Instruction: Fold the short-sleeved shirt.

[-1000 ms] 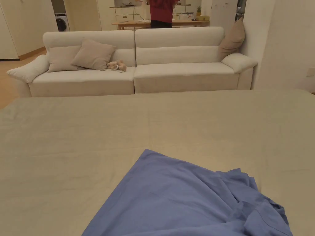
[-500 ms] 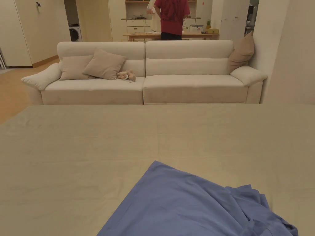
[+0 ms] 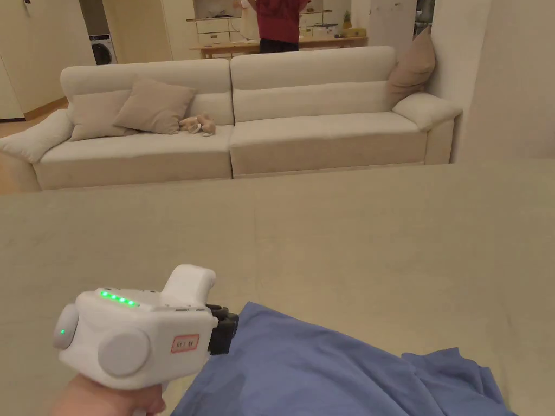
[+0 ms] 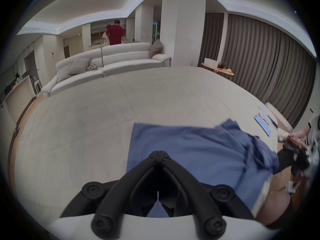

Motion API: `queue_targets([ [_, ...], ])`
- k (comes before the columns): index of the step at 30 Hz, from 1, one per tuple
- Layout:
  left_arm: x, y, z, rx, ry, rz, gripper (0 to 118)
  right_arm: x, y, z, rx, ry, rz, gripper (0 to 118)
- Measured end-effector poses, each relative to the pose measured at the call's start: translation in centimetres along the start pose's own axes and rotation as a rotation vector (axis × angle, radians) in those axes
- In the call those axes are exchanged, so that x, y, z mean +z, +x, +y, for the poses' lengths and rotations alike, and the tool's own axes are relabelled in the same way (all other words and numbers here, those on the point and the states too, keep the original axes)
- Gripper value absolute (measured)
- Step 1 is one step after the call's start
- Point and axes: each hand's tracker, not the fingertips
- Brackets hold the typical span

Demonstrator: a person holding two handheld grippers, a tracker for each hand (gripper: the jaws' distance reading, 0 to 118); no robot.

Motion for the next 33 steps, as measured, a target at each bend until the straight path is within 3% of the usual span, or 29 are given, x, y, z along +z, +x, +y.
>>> queue_targets([
  [7, -13.3, -3.3, 4.8, 0.037, -0.183, -0.034, 1, -3.9, 1.5, 0.5, 0.024, -0.043, 0.001, 0],
  [8, -13.8, -2.9, 4.6, 0.070, -0.217, -0.034, 15, -4.3, 1.6, 0.5, 0.026, -0.049, 0.001, 0],
  [9, -14.7, -3.0, 4.5, 0.110, -0.232, 0.007, 45, -4.7, 1.7, 0.6, 0.031, -0.056, 0.004, 0],
  [10, -15.3, -3.1, 4.4, 0.119, -0.254, 0.018, 91, -5.0, 1.7, 0.6, 0.034, -0.059, 0.009, 0],
  [11, -15.4, -3.3, 4.2, 0.107, -0.237, 0.001, 108, -5.1, 1.6, 0.6, 0.037, -0.059, 0.013, 0],
  [12, -14.6, -2.5, 4.1, 0.114, -0.171, -0.042, 110, -5.2, 1.7, 0.6, 0.037, -0.057, 0.020, 0],
  [18, -15.6, -0.5, 2.5, 0.065, -0.282, -0.029, 109, -5.3, 1.5, 0.7, 0.030, -0.052, 0.048, 0],
  [21, -16.0, 1.1, 1.6, -0.045, -0.331, 0.015, 99, -4.8, 1.8, 0.8, 0.035, -0.047, 0.040, 0],
  [23, -15.2, 2.1, 1.6, -0.081, -0.301, 0.013, 72, -4.7, 1.6, 0.9, 0.020, -0.044, 0.035, 0],
  [24, -16.1, 0.7, 2.0, -0.065, -0.296, 0.006, 48, -4.6, 1.6, 0.8, 0.015, -0.046, 0.029, 0],
  [25, -15.7, 0.9, 2.0, -0.058, -0.282, 0.000, 3, -4.6, 1.7, 0.7, 0.011, -0.051, 0.022, 0],
  [33, -13.5, 1.8, 2.3, -0.098, -0.251, -0.021, 3, -4.1, 1.3, 0.2, 0.023, -0.080, 0.014, 0],
])
